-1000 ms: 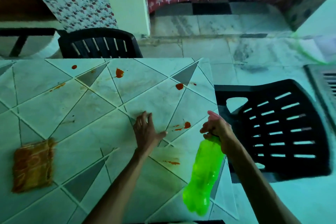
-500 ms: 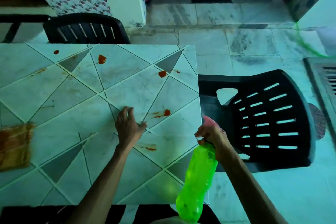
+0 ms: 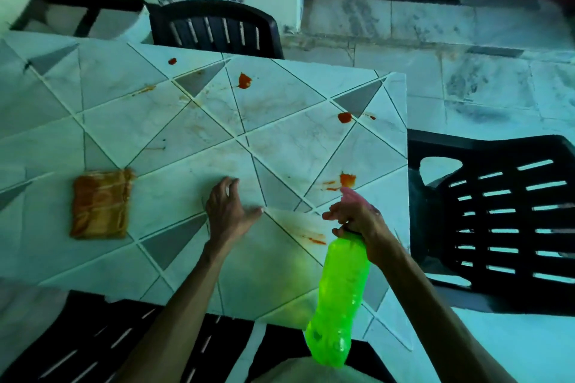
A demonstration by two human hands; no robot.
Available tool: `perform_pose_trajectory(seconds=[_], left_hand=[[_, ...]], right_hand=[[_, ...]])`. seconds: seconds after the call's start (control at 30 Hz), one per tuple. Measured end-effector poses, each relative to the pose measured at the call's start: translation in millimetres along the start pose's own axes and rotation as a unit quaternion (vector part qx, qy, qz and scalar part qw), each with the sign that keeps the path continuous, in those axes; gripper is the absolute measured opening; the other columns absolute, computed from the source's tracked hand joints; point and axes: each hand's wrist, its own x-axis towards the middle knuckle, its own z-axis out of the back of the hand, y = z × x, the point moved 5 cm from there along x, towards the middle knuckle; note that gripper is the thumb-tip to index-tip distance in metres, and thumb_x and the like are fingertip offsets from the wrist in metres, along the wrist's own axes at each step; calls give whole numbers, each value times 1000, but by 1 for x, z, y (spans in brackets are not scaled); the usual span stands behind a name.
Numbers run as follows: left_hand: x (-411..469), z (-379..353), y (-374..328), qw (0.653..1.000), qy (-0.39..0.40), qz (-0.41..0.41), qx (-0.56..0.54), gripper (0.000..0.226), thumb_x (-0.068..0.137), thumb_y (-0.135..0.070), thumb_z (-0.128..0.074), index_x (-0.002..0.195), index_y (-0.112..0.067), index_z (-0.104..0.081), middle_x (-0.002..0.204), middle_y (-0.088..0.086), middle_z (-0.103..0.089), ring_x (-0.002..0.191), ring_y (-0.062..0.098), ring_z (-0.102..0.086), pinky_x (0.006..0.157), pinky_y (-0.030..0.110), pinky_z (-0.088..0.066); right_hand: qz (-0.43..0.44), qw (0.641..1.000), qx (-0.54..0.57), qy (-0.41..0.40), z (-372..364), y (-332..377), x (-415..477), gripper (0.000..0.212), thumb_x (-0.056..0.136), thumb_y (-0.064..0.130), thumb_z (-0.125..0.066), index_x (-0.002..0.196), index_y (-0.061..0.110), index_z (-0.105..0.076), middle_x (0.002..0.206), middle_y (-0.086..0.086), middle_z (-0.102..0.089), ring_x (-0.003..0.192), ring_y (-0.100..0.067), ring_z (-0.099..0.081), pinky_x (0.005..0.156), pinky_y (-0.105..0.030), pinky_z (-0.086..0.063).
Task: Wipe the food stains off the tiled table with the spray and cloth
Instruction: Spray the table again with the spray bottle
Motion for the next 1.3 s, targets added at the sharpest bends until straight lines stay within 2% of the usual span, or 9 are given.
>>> perform_pose_trajectory(seconds=[0.13, 0.27, 0.33, 0.53, 0.7, 0.83, 0.93, 1.03, 1.3], left_hand=[[0, 18, 45, 1000, -19, 4, 8, 106, 57, -80, -50, 139, -12, -48, 147, 14, -39, 133, 35, -36, 102, 50, -34], [2, 29, 82, 999, -17, 42, -12, 106, 57, -81, -47, 140, -14, -46, 150, 14, -36, 137, 35, -32, 105, 51, -31], [1, 33, 92, 998, -27, 57, -25, 103, 59, -79, -48, 139, -13, -48, 149, 15, -36, 138, 36, -32, 106, 52, -31], [-8, 44, 131, 992, -53, 108, -20, 95, 61, -65, -65, 138, -12, -47, 149, 14, -37, 137, 36, -33, 105, 52, -33], [-27, 49, 153, 983, -84, 160, -25, 100, 61, -58, -81, 140, -8, -44, 148, 16, -37, 135, 38, -34, 105, 53, -31], [-48, 50, 162, 977, -97, 186, -35, 107, 59, -62, -77, 142, -5, -42, 147, 16, -39, 133, 37, -34, 103, 53, -35], [-62, 47, 165, 976, -100, 193, -32, 111, 55, -71, -60, 142, -4, -43, 147, 16, -40, 135, 37, -36, 103, 53, -36], [-73, 42, 164, 977, -98, 186, -29, 115, 54, -78, -49, 142, -3, -43, 148, 17, -40, 135, 40, -37, 103, 54, -36], [-76, 21, 102, 986, -39, 157, -41, 118, 61, -65, -78, 151, -5, -30, 157, 14, -26, 145, 35, -21, 114, 49, -19]], right_hand=[[-20, 1000, -13, 13, -52, 0, 11, 31, 95, 7, -52, 119, 21, -66, 76, -12, -67, 56, -19, -64, 55, -27, -53], [-28, 995, -65, 69, -103, 0, 17, 37, 93, 5, -52, 122, 26, -64, 87, -10, -75, 73, -19, -74, 63, -31, -59], [-23, 993, -88, 81, -124, 2, 16, 41, 91, 2, -51, 124, 22, -66, 81, -12, -70, 63, -18, -71, 57, -29, -57], [-12, 977, -145, 156, -186, 1, 17, 26, 99, 12, -53, 119, 26, -64, 92, -20, -73, 72, -16, -73, 65, -33, -58], [-39, 959, -205, 190, -218, -19, 14, 25, 102, 20, -50, 121, 21, -66, 74, -12, -65, 67, -26, -68, 53, -27, -52], [-37, 941, -227, 247, -220, -34, 10, 33, 107, 18, -38, 130, 17, -61, 92, -22, -69, 80, -26, -74, 56, -31, -58], [-28, 944, -237, 228, -220, -31, 6, 29, 104, 14, -43, 126, 14, -63, 82, -22, -65, 61, -26, -67, 48, -26, -51], [-27, 942, -235, 238, -211, -30, 5, 30, 104, 17, -45, 129, 14, -62, 86, -22, -67, 68, -26, -71, 52, -29, -55], [-6, 948, -232, 216, -129, -10, -13, 28, 104, 19, -47, 128, 18, -61, 93, -23, -67, 77, -23, -70, 62, -33, -57]])
